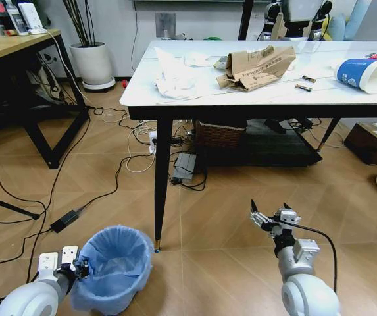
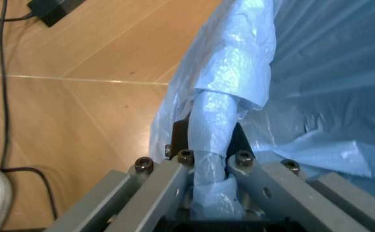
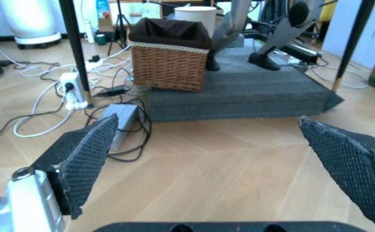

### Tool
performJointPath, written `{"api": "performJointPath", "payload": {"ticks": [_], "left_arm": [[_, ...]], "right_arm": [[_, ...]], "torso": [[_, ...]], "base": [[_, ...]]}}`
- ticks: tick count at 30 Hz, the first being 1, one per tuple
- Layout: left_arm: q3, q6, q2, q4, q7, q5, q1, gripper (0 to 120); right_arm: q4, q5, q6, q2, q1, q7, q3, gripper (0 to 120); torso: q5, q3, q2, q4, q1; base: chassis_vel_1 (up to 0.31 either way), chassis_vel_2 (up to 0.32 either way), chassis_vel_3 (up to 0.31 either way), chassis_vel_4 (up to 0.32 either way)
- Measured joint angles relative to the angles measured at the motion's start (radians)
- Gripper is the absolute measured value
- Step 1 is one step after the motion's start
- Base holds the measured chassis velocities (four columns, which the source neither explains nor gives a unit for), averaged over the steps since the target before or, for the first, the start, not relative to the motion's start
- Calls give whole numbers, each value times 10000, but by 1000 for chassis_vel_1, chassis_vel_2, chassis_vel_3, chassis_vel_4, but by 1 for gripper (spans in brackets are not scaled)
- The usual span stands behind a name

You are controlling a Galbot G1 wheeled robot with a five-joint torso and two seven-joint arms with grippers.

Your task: Pick up the trash bin and place the trash from the table into it.

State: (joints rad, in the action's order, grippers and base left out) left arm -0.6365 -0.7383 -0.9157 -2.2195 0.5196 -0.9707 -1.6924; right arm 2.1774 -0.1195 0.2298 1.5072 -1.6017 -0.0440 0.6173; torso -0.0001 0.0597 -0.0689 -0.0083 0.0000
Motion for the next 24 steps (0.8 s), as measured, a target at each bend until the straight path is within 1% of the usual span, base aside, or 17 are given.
{"api": "performJointPath", "payload": {"ticks": [1,2,3,4,8,9,11,12,13,16,21,24], "left_arm": [[1,1,-4,-93,78,-77,-11,0],[23,6,-1,-500,460,-404,-40,0],[23,6,-1,-500,460,-404,-40,0],[58,7,55,-872,775,-617,-50,0],[269,15,599,-2067,2084,-1606,87,0],[269,15,599,-2067,2084,-1606,87,0],[333,16,968,-2646,2626,-2136,117,0],[336,21,1168,-2838,2943,-2575,103,0],[336,21,1168,-2838,2943,-2575,103,0],[373,24,1654,-2919,4072,-4037,58,0],[400,28,1916,-2915,4260,-4218,31,0],[466,28,1925,-2893,4285,-4330,114,0]], "right_arm": [[36,-11,7,-13,-36,-8,19,100],[156,-29,28,-45,-145,-27,70,100],[156,-29,28,-45,-145,-27,70,100],[268,-37,58,-59,-248,-44,102,100],[545,0,121,-15,-606,-58,116,100],[545,0,121,-15,-606,-58,116,100],[636,75,106,60,-782,-59,125,100],[685,114,86,107,-873,-59,133,100],[685,114,86,107,-873,-59,133,100],[823,216,33,220,-1078,-59,156,100],[930,349,7,347,-1241,-56,164,100],[991,424,2,395,-1316,-52,168,100]], "torso": [[1,0,0,-1,0],[3,0,0,-1,0],[3,0,0,-1,0],[1,-1,0,0,0],[2,-1,0,-1,0],[2,-1,0,-1,0],[3,-1,0,-2,0],[4,-1,0,-1,0],[4,-1,0,-1,0],[-2,-1,0,-1,0],[1,-1,0,0,0],[2,-1,0,1,0]], "base": [[0,0,0,0],[0,0,0,0],[0,0,0,0],[0,0,0,0],[0,0,0,0],[0,0,0,0],[0,0,0,0],[0,0,0,0],[0,0,0,0],[0,0,0,0],[0,0,0,0],[0,0,0,0]]}}
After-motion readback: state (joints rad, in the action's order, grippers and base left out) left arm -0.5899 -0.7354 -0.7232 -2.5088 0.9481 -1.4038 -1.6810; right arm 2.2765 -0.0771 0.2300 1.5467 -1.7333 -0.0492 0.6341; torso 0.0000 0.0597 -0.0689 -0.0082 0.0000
